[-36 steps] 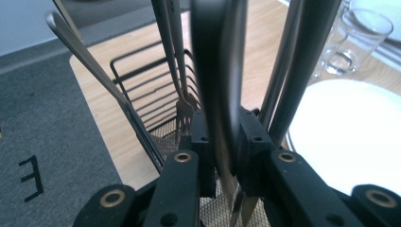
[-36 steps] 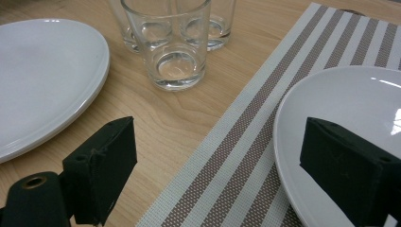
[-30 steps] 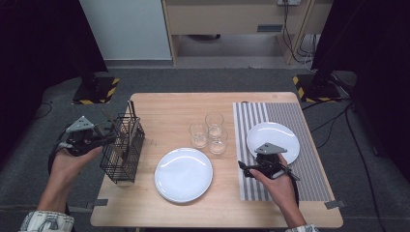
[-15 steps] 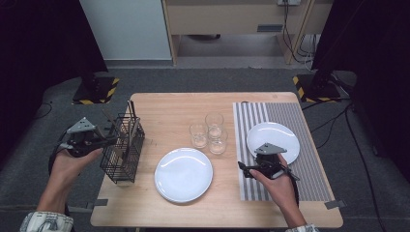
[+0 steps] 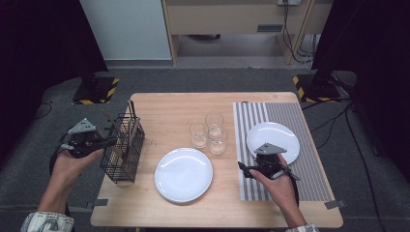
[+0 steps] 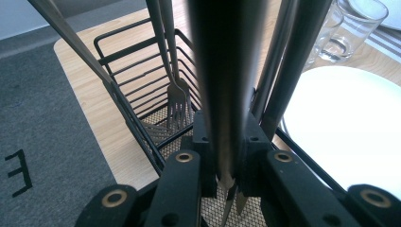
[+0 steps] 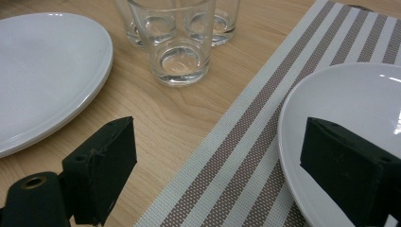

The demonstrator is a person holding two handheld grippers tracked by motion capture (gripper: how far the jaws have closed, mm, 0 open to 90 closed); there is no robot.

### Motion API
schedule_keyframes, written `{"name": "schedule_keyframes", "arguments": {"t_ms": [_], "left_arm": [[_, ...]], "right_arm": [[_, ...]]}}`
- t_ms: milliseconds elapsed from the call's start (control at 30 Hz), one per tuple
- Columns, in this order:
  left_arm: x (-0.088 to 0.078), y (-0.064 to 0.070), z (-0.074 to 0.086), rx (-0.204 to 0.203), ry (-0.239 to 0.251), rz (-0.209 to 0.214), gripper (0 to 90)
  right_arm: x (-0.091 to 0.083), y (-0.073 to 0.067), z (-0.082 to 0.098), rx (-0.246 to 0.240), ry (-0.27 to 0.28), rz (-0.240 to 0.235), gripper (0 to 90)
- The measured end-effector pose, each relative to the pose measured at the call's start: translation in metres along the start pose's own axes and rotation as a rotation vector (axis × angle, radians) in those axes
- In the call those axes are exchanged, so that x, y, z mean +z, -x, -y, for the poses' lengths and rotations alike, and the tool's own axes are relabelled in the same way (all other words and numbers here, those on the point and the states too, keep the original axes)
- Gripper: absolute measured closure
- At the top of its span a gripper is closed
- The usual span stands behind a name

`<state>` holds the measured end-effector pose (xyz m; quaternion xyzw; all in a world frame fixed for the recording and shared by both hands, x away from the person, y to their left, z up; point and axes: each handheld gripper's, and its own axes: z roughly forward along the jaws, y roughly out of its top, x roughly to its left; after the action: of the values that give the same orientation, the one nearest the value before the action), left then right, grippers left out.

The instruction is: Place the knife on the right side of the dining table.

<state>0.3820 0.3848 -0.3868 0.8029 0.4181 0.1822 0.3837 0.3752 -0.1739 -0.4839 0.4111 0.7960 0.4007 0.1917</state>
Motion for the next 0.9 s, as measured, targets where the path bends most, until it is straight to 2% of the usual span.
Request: {"name": "schedule_keyframes", "arguments": {"t_ms": [167, 233, 400, 633, 900], "left_arm": [[-0.0005, -0.0007, -0.0017, -0.008, 0.008, 0.022, 81.8], [-0.0012, -0.0004, -0.0039, 0.001, 0.010, 0.011, 82.4], [-0.0015, -0.0005, -0.0089, 0.017, -0.027, 0.010, 82.5], [-0.0008, -0.0005, -0.0082, 0.023, -0.037, 0.015, 82.4], [0.0031, 0.0018, -0.0073, 0.003, -0.001, 0.009, 82.1]], "right_arm": [[-0.0003, 0.0005, -0.0001, 0.002, 0.003, 0.000, 11.6], [-0.0003, 0.0010, 0.0001, 0.003, 0.002, -0.004, 11.6], [-0.0003, 0.0009, 0.0003, 0.007, 0.000, -0.004, 11.6], [-0.0004, 0.0011, 0.0004, 0.007, -0.002, -0.007, 11.4], [0.0004, 0.0003, 0.0005, -0.001, -0.005, -0.010, 11.3]]}}
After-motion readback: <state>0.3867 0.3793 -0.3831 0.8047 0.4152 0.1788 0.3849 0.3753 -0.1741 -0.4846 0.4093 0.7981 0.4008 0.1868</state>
